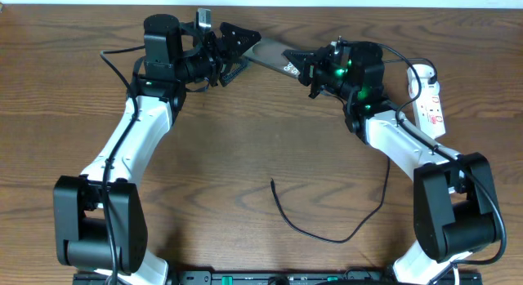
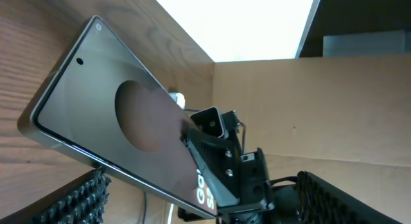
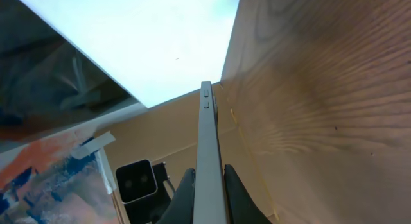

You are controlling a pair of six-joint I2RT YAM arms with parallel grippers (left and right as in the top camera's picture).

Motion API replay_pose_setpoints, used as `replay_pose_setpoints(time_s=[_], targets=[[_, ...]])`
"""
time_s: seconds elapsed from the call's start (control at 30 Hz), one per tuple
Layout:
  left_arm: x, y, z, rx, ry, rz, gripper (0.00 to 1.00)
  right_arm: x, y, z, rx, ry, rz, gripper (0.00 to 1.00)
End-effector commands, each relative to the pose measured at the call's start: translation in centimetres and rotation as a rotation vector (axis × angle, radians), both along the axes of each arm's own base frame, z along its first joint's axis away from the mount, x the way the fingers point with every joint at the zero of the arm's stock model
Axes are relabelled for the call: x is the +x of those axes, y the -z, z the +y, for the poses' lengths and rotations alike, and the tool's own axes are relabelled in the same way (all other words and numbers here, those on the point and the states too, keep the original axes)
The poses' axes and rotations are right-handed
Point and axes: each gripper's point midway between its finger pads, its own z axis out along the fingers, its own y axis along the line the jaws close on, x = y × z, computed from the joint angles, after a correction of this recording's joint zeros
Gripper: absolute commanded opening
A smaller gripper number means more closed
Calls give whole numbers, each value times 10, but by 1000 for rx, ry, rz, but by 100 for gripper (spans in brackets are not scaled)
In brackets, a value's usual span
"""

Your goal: Plug charger to phone and switch on socket

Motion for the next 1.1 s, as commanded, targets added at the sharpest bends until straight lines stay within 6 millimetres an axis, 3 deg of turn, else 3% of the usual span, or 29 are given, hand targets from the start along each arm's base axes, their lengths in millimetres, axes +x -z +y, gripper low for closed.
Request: replay_pose_setpoints(time_s=[0.0, 0.27, 0.43, 0.93, 1.0, 1.07], targets=[[3, -2, 9, -25, -25, 35, 91, 8, -23, -6, 8, 49, -59, 2], [4, -2, 9, -21, -34, 35, 91, 11, -36, -6, 19, 59, -123, 2], [6, 0, 11, -48, -67, 98, 91, 4, -55, 9, 34, 14, -225, 1], [19, 5, 21, -83, -193, 194, 91, -29, -57, 60, 42, -126, -241, 1], [20, 5, 22, -79, -203, 191, 88, -33, -57, 65, 43, -137, -241, 1], [21, 6, 23, -78, -209, 191, 77, -35, -57, 69, 45, -147, -240, 1]])
